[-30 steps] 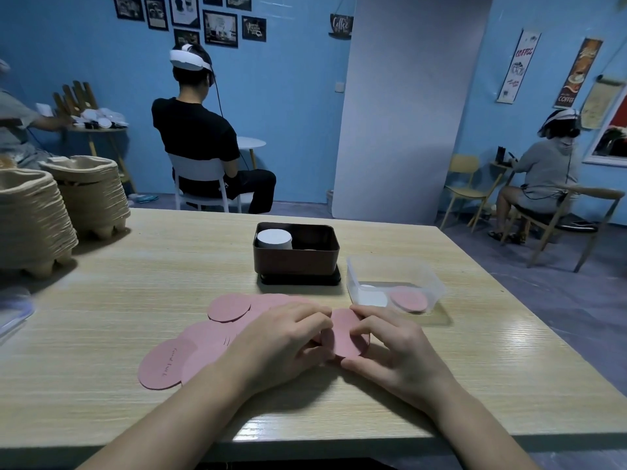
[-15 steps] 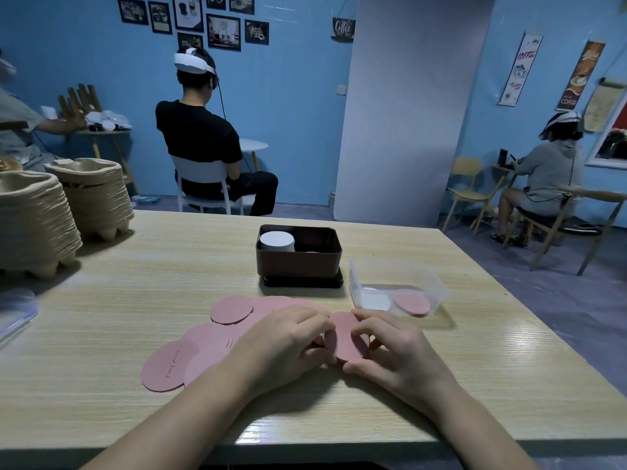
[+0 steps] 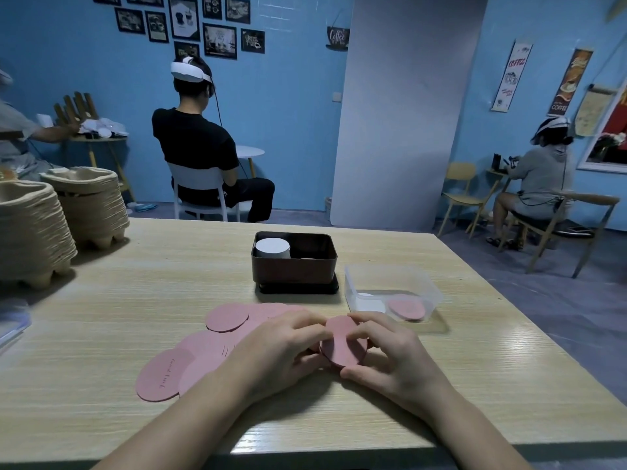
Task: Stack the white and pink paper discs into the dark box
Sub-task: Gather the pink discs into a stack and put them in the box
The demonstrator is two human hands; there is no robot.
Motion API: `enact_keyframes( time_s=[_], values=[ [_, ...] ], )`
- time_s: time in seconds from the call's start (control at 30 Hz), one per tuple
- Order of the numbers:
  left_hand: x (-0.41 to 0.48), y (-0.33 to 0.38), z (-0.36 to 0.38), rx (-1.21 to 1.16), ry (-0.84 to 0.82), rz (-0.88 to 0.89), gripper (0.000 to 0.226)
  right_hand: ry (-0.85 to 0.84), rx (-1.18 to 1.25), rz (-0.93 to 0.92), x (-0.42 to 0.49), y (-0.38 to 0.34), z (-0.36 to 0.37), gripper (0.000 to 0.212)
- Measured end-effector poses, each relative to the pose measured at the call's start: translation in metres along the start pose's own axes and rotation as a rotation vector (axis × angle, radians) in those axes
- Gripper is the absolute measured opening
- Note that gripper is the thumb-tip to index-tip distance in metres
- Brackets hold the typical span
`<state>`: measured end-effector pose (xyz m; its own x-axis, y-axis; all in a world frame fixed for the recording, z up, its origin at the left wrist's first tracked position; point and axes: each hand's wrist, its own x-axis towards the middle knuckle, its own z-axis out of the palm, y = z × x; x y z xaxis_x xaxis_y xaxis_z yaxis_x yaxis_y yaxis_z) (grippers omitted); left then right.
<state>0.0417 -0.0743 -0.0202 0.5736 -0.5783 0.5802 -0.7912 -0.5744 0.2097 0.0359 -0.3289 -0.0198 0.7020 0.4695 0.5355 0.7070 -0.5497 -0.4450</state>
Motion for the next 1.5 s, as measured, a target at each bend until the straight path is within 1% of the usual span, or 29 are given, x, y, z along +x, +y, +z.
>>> enact_keyframes(
  time_s=[0.07,0.17,0.3,0.47,0.67,0.8,0.9,1.03,1.13,1.3,1.4,1.5],
  values=[
    [0.0,0.0,0.0,-0.007,-0.004,0.0,0.024,-0.006,0.001,0.006,0.001,0.001,0.0,0.04],
    [0.0,0.0,0.0,-0.009,-0.003,0.002,0.022,-0.021,-0.01,0.013,0.001,0.002,0.001,0.037],
    [0.0,-0.002,0.001,0.001,0.015,-0.013,0.026,-0.034,-0.01,0.034,0.0,0.003,0.0,0.039],
    [0.001,-0.003,0.003,-0.002,0.007,-0.026,0.025,-0.07,-0.075,0.023,0.0,0.003,0.001,0.037],
    [0.003,-0.001,0.005,-0.033,0.005,-0.035,0.024,-0.036,-0.11,0.013,0.0,0.001,0.001,0.038],
    [0.003,-0.001,0.004,-0.041,-0.016,-0.061,0.026,-0.01,-0.072,0.014,0.0,0.001,0.001,0.035],
    [0.004,0.001,0.003,-0.037,-0.027,-0.066,0.023,0.012,-0.057,0.006,0.0,0.003,0.0,0.036],
    [0.004,0.001,0.003,-0.026,-0.024,-0.061,0.023,-0.02,-0.076,-0.004,0.001,0.002,0.001,0.037],
    [0.004,0.002,0.003,-0.02,-0.014,-0.072,0.03,-0.017,-0.072,0.016,0.001,0.003,0.001,0.037],
    [0.003,0.002,0.0,0.016,-0.048,-0.134,0.041,0.059,0.014,0.097,-0.001,0.004,0.0,0.034],
    [0.004,0.0,-0.001,0.033,-0.084,-0.155,0.039,0.047,0.066,0.156,-0.001,0.009,0.0,0.035],
    [0.004,0.0,0.0,0.046,-0.123,-0.122,0.037,0.043,0.062,0.168,-0.002,0.011,0.0,0.034]
  ],
)
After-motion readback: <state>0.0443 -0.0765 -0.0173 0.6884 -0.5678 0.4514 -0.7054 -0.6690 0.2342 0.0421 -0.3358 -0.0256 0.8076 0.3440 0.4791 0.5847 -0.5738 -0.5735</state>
